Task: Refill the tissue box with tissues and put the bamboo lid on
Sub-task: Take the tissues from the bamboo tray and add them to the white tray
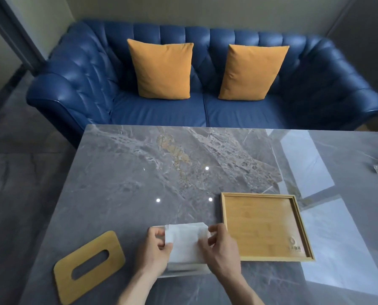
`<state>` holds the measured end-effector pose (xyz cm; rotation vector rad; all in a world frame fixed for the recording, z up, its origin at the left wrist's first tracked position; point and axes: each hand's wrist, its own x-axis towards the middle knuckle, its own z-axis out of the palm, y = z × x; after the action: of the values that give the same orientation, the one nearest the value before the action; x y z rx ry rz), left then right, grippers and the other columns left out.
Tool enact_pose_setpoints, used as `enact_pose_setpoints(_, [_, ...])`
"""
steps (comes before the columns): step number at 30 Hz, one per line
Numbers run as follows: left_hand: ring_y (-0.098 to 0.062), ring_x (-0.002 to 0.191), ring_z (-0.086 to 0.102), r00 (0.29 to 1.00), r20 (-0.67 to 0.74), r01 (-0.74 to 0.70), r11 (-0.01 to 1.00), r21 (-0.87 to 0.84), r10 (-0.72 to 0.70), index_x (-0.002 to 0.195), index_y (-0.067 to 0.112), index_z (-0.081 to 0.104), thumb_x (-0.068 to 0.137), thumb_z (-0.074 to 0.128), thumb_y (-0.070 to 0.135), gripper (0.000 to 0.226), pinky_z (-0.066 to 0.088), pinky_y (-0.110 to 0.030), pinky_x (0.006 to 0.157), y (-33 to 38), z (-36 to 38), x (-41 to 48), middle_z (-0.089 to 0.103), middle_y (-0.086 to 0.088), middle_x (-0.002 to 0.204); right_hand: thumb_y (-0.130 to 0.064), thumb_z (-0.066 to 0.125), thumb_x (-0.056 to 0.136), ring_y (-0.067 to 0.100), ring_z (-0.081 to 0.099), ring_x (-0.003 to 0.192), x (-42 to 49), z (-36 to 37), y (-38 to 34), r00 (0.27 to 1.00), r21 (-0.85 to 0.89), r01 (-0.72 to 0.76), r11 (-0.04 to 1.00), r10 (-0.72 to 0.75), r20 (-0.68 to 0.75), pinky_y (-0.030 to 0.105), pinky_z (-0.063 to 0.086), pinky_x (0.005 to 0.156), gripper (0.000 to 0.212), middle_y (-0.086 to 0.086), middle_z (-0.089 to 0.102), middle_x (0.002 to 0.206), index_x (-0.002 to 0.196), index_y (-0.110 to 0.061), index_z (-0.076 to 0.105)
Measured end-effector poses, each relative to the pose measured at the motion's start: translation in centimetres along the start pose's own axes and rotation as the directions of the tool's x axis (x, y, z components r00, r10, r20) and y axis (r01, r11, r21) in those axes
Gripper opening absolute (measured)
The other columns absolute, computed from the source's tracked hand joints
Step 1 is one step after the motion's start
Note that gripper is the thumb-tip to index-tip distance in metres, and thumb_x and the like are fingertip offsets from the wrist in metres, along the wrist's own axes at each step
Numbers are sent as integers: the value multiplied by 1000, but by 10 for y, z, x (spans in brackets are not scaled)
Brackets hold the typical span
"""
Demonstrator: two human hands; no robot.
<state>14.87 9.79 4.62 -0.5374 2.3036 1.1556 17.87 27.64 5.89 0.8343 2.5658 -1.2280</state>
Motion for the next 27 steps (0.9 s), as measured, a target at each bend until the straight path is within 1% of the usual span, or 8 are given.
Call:
enact_pose_setpoints(5, [-17, 72, 58, 996, -70, -45, 985, 165, 57, 86, 25, 48, 82, 66, 25, 18, 42, -31, 64, -1, 5, -2, 64, 10, 78, -41, 55, 88, 17, 60, 74, -7, 12, 3, 983, -199, 146, 969, -165, -83, 36, 46, 60, 16, -7, 64, 76, 93, -30, 45])
enact_pose_setpoints(9, [-21, 76, 60, 993, -67, -77, 964, 255, 97, 87, 27, 46, 85, 61, 27, 15, 43, -31, 63, 0, 11, -5, 62, 10, 82, -23, 66, 72, 21, 53, 66, -6, 20, 12, 941, -466, 284, 838, -336, -32, 35, 41, 50, 20, -4, 60, 65, 81, -26, 48])
enact_pose_setpoints(12, [-27, 76, 61, 988, -71, -103, 938, 332, 134, 88, 27, 39, 88, 55, 28, 16, 44, -35, 59, 1, 15, -8, 57, 7, 79, -22, 68, 66, 21, 49, 60, -5, 22, 14, 920, -558, 327, 762, -393, 3, 32, 38, 51, 22, -5, 57, 63, 78, -24, 49])
enact_pose_setpoints(15, [-29, 84, 65, 986, -73, -112, 915, 387, 152, 92, 22, 37, 90, 54, 29, 19, 46, -36, 60, 7, 16, -13, 61, 3, 84, -19, 72, 64, 20, 49, 58, -3, 23, 15, 913, -595, 347, 725, -407, 36, 32, 42, 52, 25, -7, 56, 63, 78, -24, 52])
enact_pose_setpoints(17, [-28, 91, 67, 984, -58, -130, 894, 429, 171, 99, 19, 39, 91, 54, 29, 20, 45, -35, 61, 9, 18, -15, 68, 1, 99, -17, 76, 62, 20, 50, 60, -4, 25, 18, 906, -611, 370, 700, -417, 72, 32, 43, 53, 29, -6, 56, 70, 81, -23, 55])
enact_pose_setpoints(20, [-23, 100, 66, 976, -35, -173, 865, 471, 214, 109, 19, 39, 92, 53, 28, 24, 46, -35, 67, 9, 19, -17, 66, 8, 118, -19, 76, 62, 21, 51, 66, -6, 27, 24, 899, -619, 396, 678, -425, 109, 33, 46, 54, 34, -3, 58, 83, 90, -21, 57])
enact_pose_setpoints(24, [-21, 101, 65, 968, 5, -220, 839, 498, 251, 110, 22, 39, 89, 56, 24, 27, 49, -34, 74, 5, 19, -17, 64, 8, 120, -17, 75, 63, 22, 50, 68, -7, 26, 31, 888, -612, 419, 671, -442, 123, 34, 47, 56, 31, -2, 57, 84, 88, -20, 58])
enact_pose_setpoints(27, [-19, 99, 64, 960, 36, -258, 829, 496, 278, 113, 27, 39, 88, 58, 23, 32, 49, -33, 75, -1, 18, -17, 62, 8, 116, -16, 72, 65, 24, 51, 77, -6, 23, 35, 858, -600, 469, 649, -496, 134, 34, 45, 65, 26, -2, 57, 87, 88, -22, 61])
